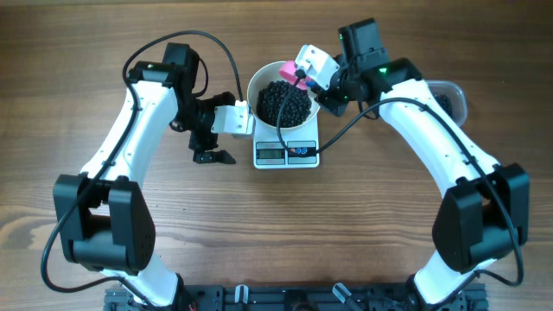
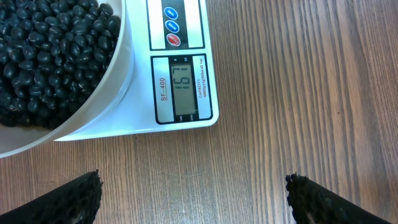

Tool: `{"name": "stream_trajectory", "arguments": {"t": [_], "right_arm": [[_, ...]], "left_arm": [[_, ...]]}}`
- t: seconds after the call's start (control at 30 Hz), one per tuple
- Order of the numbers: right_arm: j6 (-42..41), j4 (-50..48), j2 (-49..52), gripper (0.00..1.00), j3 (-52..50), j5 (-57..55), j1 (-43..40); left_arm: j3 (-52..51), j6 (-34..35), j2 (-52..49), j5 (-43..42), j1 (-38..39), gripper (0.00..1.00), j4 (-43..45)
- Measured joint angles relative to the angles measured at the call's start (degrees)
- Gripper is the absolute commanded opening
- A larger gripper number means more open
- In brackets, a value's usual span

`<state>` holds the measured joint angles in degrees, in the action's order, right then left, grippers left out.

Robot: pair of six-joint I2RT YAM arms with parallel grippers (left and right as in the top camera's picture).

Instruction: Scoop item into bowl and weigh 150g on scale

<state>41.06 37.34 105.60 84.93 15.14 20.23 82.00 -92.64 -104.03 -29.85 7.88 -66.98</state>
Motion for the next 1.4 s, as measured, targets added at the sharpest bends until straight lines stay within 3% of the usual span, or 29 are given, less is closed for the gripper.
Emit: {"name": "stream_trajectory", "arguments": {"t": [0.93,1.4], "right_arm": [[-2.80,-0.15,3.61,0.04,0.00,2.01,0.68],[-6.47,4.26,3.61,0.04,0.00,14.38,0.70]], "left_arm": [[0.00,0.00,0.00,0.00,0.00,1.00,0.00],[0.00,0.00,0.00,0.00,0.00,1.00,0.00]]}}
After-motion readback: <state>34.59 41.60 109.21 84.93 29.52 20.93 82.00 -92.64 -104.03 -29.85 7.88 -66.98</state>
